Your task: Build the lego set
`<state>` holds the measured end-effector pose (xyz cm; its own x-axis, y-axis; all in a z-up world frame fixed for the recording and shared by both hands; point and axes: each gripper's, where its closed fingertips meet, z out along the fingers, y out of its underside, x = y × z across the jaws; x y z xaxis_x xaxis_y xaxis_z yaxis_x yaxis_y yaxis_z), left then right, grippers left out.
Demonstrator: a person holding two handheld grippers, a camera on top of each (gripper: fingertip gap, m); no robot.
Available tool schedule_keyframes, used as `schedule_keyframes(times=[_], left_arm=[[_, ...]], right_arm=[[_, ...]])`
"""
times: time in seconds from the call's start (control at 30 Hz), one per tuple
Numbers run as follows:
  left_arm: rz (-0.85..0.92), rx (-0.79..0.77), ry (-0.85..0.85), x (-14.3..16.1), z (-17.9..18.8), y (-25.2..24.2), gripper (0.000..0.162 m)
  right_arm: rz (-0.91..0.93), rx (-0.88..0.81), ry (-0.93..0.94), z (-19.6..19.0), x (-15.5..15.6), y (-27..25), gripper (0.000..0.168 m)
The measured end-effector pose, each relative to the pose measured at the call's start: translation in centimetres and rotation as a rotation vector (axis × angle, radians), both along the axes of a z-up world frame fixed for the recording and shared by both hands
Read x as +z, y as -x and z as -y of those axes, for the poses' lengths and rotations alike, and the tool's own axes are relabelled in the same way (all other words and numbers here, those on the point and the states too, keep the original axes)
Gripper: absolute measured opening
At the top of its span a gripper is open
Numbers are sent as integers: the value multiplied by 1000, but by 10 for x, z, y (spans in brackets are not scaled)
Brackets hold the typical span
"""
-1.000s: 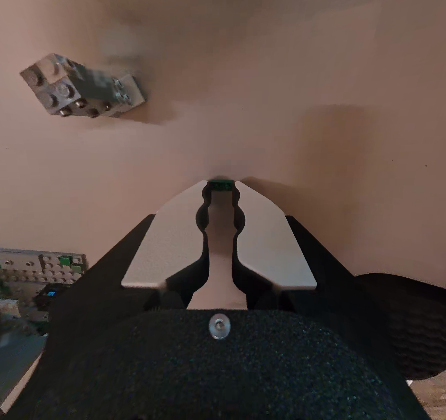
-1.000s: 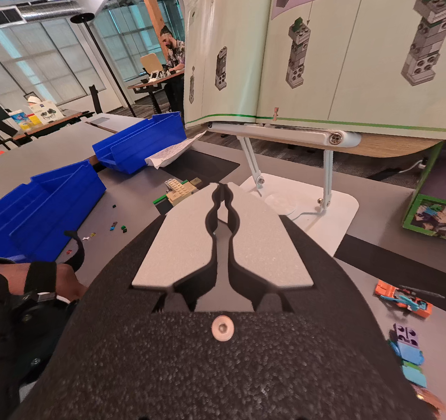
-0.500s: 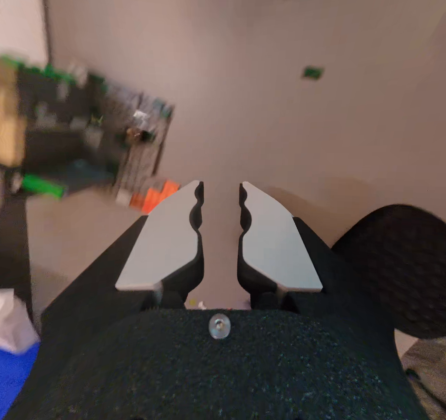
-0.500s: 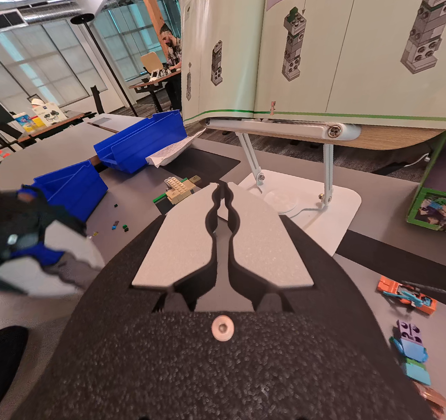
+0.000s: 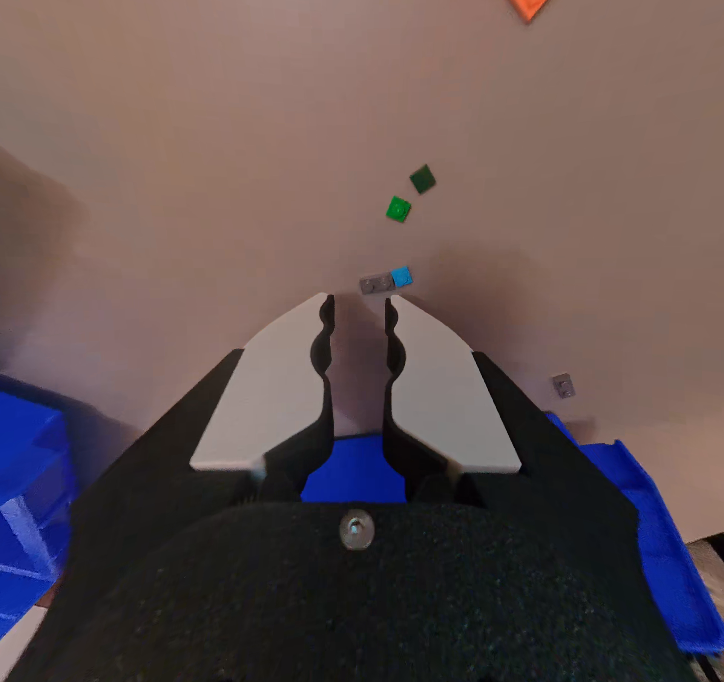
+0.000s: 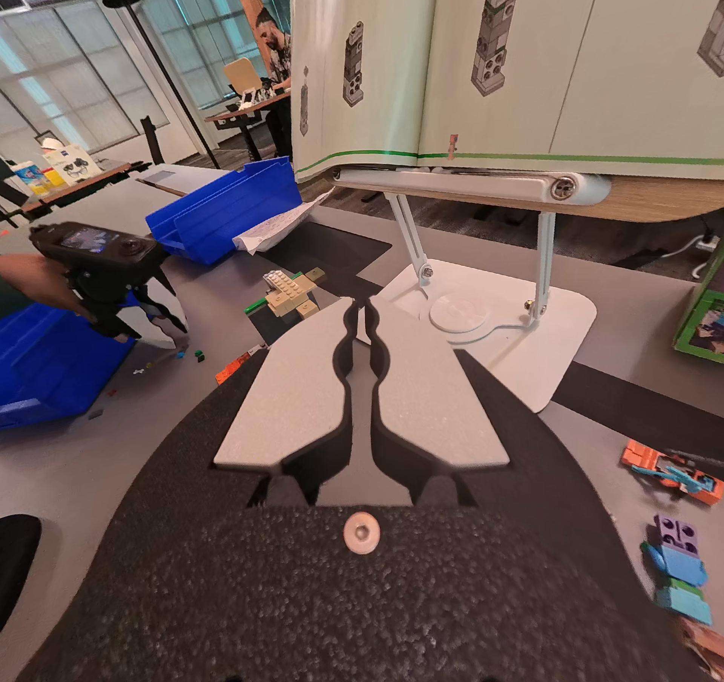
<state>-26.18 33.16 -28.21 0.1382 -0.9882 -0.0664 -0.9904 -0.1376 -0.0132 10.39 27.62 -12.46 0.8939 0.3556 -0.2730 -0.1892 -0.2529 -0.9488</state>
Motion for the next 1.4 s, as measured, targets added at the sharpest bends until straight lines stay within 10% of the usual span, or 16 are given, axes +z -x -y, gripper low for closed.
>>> schedule_keyframes(times=[1.03,1.4], left_arm=[[-21,114,56,-9,6,-4,23],[-95,-74,51,-1,8,16,28]], right_arm=[[1,5,15,-1,-5,0,3],[-1,7,27,-2,-9,0,3]])
